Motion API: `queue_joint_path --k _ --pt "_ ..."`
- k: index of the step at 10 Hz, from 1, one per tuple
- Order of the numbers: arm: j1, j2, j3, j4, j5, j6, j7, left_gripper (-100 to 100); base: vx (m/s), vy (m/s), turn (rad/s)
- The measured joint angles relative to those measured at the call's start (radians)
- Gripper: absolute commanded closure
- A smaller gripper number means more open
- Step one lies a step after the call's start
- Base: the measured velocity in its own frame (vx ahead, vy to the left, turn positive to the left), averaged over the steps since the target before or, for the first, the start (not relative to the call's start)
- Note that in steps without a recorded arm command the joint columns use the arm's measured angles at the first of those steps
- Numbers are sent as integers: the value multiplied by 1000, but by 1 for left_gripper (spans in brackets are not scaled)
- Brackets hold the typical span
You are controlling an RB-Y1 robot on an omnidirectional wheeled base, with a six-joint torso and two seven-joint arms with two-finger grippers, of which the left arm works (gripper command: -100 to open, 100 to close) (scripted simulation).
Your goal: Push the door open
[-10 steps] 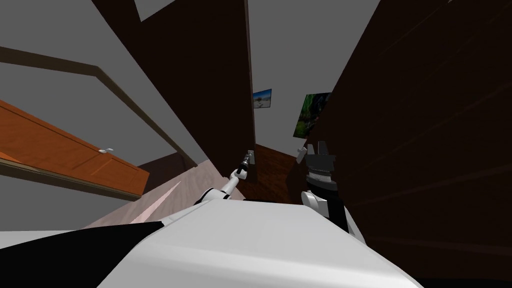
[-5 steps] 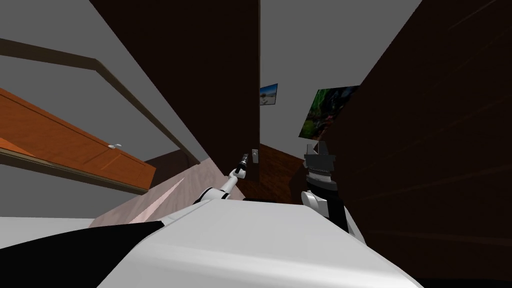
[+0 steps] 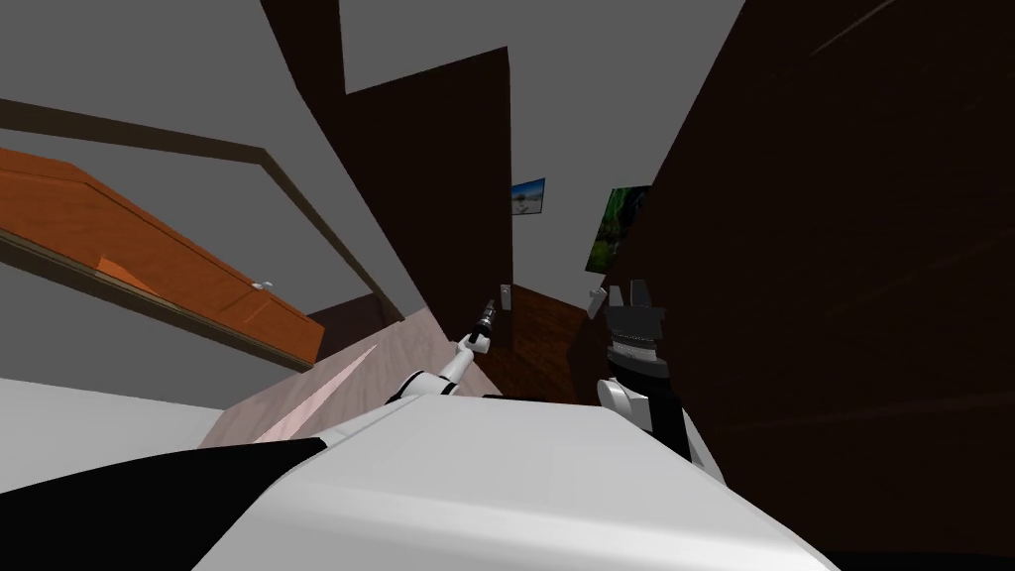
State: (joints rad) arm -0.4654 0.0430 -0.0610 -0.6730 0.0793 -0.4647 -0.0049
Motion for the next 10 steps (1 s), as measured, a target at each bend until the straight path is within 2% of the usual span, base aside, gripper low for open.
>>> queue_joint_path --k 1,2,7,10 --pt "-2 -12 -1 -5 1 6 1 -100 -128 -14 -2" --pt "-1 -14 -2 -6 1 8 2 -100 74 -24 -35" --pt "4 7 5 -8 2 -1 -3 -100 188 -45 -19" --pt "3 7 12 -1 3 -11 -7 -100 205 -40 -23"
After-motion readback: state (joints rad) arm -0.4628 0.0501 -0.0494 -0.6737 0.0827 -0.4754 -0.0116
